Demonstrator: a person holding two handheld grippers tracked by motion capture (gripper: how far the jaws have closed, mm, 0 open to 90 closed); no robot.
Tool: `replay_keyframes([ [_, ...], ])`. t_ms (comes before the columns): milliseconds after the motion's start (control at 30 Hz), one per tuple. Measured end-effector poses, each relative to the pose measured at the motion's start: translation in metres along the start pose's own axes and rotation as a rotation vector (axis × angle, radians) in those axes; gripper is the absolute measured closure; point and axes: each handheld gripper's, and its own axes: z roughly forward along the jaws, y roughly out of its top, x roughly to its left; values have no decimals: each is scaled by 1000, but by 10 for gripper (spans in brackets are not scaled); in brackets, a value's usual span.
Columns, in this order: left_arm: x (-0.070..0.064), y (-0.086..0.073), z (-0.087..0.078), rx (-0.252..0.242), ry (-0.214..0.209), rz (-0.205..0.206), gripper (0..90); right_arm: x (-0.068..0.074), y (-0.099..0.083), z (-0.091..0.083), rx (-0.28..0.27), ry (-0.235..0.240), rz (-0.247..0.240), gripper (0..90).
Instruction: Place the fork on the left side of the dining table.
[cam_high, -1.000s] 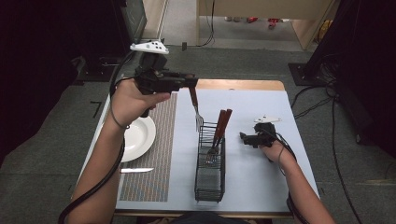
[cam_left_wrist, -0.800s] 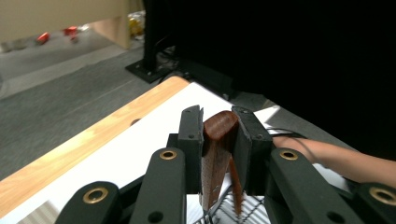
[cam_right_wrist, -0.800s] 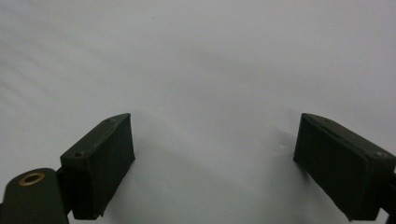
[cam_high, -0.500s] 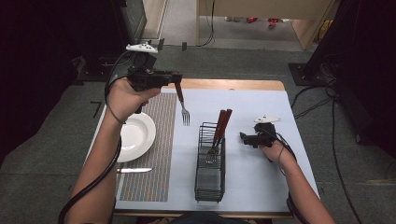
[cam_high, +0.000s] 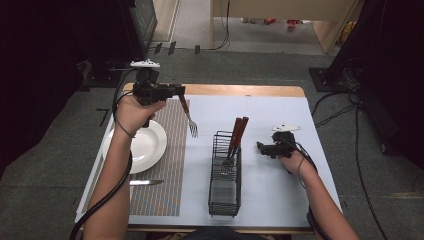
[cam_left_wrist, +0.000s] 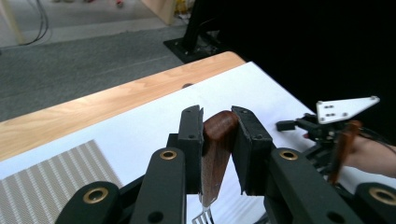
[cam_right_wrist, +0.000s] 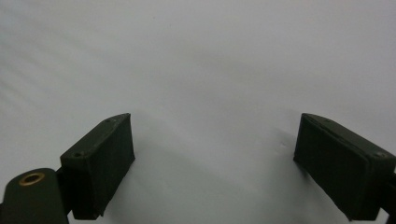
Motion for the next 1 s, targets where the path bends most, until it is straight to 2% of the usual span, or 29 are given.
replay_keyframes([
  [67,5,0,-1,-9,12,-4,758,0,0,0,-1,0,0,114],
  [300,26,-4,0,-48,46,-67,758,0,0,0,0,0,0,114],
  [400,35,-7,-1,-60,86,-78,758,0,0,0,0,0,0,114],
  [500,45,-9,-5,-87,112,-112,758,0,0,0,0,0,1,114],
  [733,74,-17,-11,-145,242,-176,758,0,0,0,0,0,0,114],
  [833,83,-22,-13,-173,269,-202,758,0,0,0,1,0,0,114],
  [1000,94,-26,-9,-186,308,-214,758,0,0,0,1,0,0,114],
])
